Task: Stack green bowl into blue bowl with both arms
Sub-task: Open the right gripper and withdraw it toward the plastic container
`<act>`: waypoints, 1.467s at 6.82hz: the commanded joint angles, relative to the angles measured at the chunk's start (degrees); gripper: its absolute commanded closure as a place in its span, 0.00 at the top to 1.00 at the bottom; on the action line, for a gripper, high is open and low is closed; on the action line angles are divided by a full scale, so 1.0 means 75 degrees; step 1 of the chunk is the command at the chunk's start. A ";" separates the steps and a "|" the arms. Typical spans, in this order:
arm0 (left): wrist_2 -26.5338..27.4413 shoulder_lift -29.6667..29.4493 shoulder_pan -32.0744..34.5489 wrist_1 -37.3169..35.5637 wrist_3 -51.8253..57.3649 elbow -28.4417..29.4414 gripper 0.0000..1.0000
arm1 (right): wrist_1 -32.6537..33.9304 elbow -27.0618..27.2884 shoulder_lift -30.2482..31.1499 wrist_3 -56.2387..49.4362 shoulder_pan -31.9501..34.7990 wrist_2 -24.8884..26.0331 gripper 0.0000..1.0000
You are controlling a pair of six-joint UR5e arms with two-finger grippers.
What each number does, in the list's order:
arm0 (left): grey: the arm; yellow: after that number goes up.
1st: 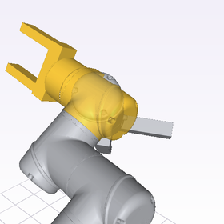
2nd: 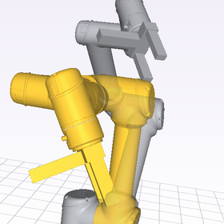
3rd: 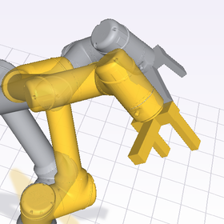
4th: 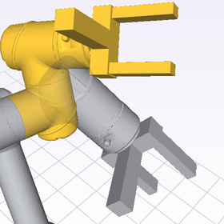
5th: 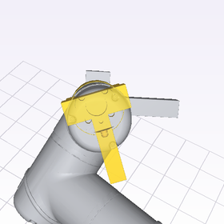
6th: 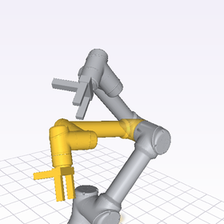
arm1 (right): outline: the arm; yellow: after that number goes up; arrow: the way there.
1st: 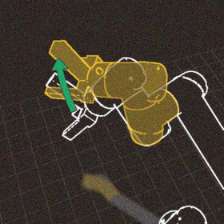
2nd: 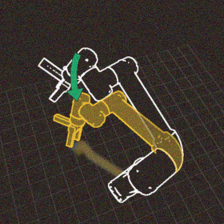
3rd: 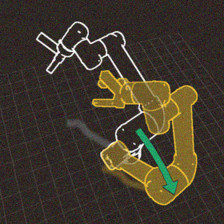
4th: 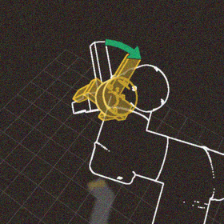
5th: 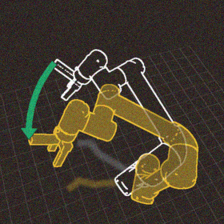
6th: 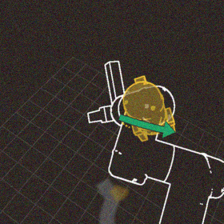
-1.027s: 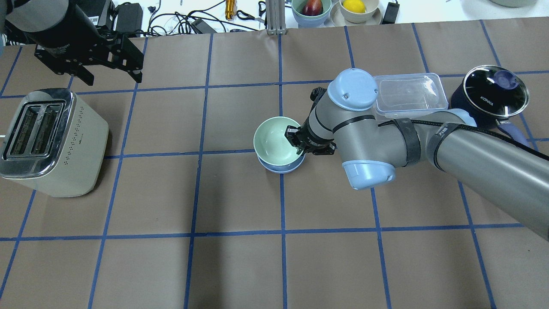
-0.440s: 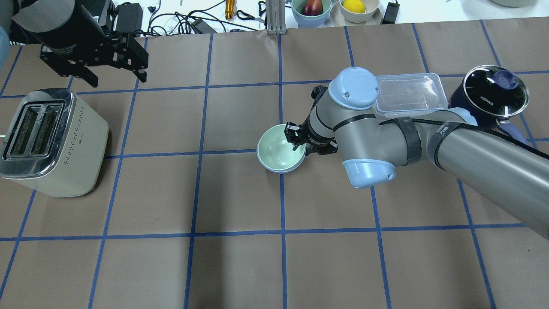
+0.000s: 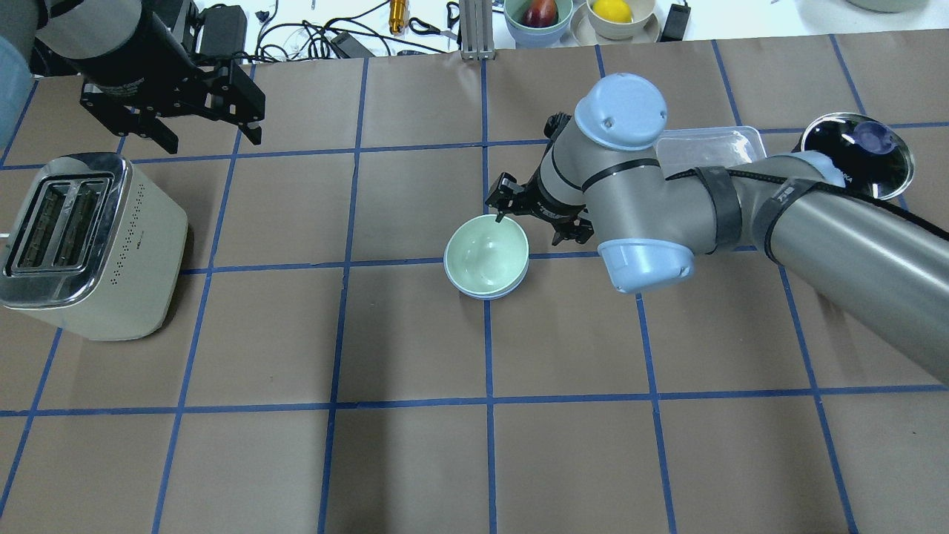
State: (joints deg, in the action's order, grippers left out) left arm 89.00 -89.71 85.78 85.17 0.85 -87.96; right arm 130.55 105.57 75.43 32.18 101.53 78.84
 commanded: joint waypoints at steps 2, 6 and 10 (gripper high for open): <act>-0.0008 -0.0015 0.0024 0.0000 -0.0043 -0.0014 1.00 | -0.2663 -0.1279 0.0487 -0.2001 -0.1087 0.0210 1.00; -0.0008 -0.0015 0.0036 0.0000 -0.0043 -0.0119 1.00 | -0.4534 -0.1338 0.1575 -0.4490 -0.2147 0.1333 1.00; 0.0051 -0.0015 0.0317 -0.0047 -0.0090 -0.0166 1.00 | -0.6016 -0.2264 0.1755 -0.4408 -0.2042 0.1664 1.00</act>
State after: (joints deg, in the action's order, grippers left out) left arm 89.30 -89.85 87.63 85.00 0.19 -89.15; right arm 87.23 89.94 88.49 -1.01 85.95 91.15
